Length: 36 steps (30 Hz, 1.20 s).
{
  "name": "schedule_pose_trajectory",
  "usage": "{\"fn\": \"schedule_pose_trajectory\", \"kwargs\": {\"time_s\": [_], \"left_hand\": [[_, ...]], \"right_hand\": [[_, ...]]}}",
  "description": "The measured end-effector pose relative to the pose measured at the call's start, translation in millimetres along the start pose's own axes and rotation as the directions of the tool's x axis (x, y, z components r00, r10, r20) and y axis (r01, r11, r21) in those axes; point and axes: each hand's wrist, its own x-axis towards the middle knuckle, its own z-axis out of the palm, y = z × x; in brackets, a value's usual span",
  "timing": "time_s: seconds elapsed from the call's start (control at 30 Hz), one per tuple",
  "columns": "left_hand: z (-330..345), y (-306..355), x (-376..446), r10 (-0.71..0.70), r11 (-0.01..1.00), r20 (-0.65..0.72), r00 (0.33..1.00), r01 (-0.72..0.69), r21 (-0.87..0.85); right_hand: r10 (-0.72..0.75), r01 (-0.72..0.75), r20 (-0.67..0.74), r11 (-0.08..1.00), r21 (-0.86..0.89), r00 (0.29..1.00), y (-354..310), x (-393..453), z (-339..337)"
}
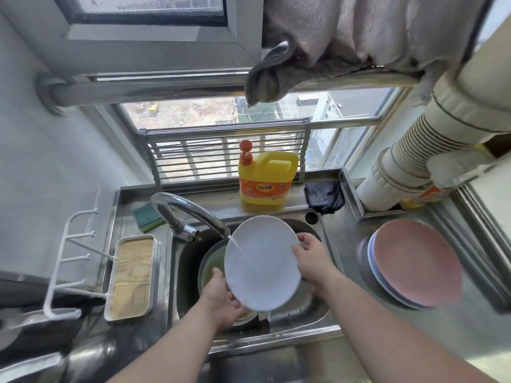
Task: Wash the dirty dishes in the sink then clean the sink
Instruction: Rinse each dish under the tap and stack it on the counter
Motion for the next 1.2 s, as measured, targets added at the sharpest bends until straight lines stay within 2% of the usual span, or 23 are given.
{"fn": "schedule_pose_trajectory", "kwargs": {"time_s": [0.1, 0.23, 0.33, 0.5, 0.63, 0.8, 0.87, 0.93, 1.0, 1.1, 1.2], "left_hand": [[7, -9, 8, -0.028, 0.998, -0.009, 1.0, 0.029, 0.053], [3, -9, 4, 0.072, 0.972, -0.07, 0.995, -0.054, 0.228], [-7, 5, -5, 0.139, 0.969, -0.076, 0.987, -0.119, 0.216], [-19, 31, -27, 0.321, 0.919, -0.048, 0.946, -0.299, 0.258], [-33, 43, -29, 0.382, 0.912, -0.051, 0.923, -0.368, 0.184], [-36, 36, -13, 0.399, 0.917, -0.15, 0.905, -0.395, 0.058], [-30, 27, -5, 0.373, 0.926, -0.162, 0.913, -0.378, 0.004], [-24, 18, 4, 0.309, 0.949, -0.14, 0.941, -0.315, -0.021], [-16, 12, 9, 0.174, 0.985, -0.101, 0.979, -0.175, 0.005], [-4, 8, 11, -0.042, 0.999, 0.002, 0.999, 0.042, 0.021], [1, 8, 13, -0.129, 0.991, 0.098, 0.987, 0.132, -0.019]], "right_hand": [[0.055, -0.056, -0.019, 0.997, -0.049, 0.998, 4, -2, -19], [0.228, -0.228, -0.017, 0.974, 0.008, 0.973, 22, -5, -33], [0.303, -0.302, 0.006, 0.95, -0.075, 0.953, 35, -9, -27], [0.311, -0.239, 0.173, 0.91, -0.34, 0.935, 54, -19, 3], [0.276, -0.187, 0.245, 0.925, -0.332, 0.93, 52, -25, 27], [0.124, -0.099, 0.224, 0.988, -0.117, 0.967, 35, -25, 18], [0.003, 0.036, 0.194, 0.98, -0.197, 0.981, 25, -27, 0], [-0.148, 0.221, 0.206, 0.889, -0.401, 0.967, 14, -31, -21], [-0.295, 0.393, 0.264, 0.758, -0.52, 0.918, 3, -33, -38], [-0.472, 0.565, 0.318, 0.603, -0.563, 0.822, -15, -36, -54], [-0.592, 0.651, 0.336, 0.465, -0.601, 0.733, -39, -38, -61]]}}
